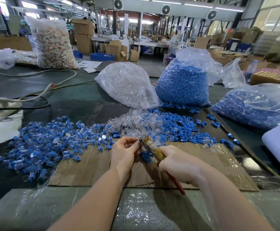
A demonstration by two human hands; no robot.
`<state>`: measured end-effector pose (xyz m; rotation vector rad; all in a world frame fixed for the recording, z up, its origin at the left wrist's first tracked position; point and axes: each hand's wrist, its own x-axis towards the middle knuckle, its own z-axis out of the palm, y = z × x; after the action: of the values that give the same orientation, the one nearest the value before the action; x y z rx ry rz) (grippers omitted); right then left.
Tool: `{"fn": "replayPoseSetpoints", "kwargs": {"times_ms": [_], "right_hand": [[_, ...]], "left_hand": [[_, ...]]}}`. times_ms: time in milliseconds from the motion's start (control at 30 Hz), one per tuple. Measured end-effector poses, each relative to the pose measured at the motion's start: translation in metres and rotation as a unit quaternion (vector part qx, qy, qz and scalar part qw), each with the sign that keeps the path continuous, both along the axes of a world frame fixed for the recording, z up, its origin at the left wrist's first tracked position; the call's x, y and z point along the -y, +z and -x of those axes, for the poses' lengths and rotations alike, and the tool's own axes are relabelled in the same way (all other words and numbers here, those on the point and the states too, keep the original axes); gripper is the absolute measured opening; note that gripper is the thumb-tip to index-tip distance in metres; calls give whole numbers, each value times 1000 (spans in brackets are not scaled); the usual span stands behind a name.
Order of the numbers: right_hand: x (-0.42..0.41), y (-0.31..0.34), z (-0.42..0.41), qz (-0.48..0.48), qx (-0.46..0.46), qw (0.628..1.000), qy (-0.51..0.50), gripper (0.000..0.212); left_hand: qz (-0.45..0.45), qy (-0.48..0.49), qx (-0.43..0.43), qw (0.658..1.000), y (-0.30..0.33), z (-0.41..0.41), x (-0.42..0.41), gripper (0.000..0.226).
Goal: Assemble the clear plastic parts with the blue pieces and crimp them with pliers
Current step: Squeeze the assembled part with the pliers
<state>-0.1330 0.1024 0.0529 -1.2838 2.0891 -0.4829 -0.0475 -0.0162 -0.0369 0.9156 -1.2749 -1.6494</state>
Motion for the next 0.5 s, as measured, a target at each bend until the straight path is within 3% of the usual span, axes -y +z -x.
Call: {"fn": "replayPoseSetpoints", "kwargs": {"times_ms": [133,300,500], "right_hand": [[3,3,-4,-14,18,1000,-2,19],[11,-11,-6,-2,-37,999,-11,14],[10,-15,-6,-2,-66,998,-14,25]], "left_hand": [[-7,6,-4,1000,0,-1,1,10],[3,12,-5,1000,-1,-2,2,11],[26,10,11,1000,-5,-2,3,11]]}}
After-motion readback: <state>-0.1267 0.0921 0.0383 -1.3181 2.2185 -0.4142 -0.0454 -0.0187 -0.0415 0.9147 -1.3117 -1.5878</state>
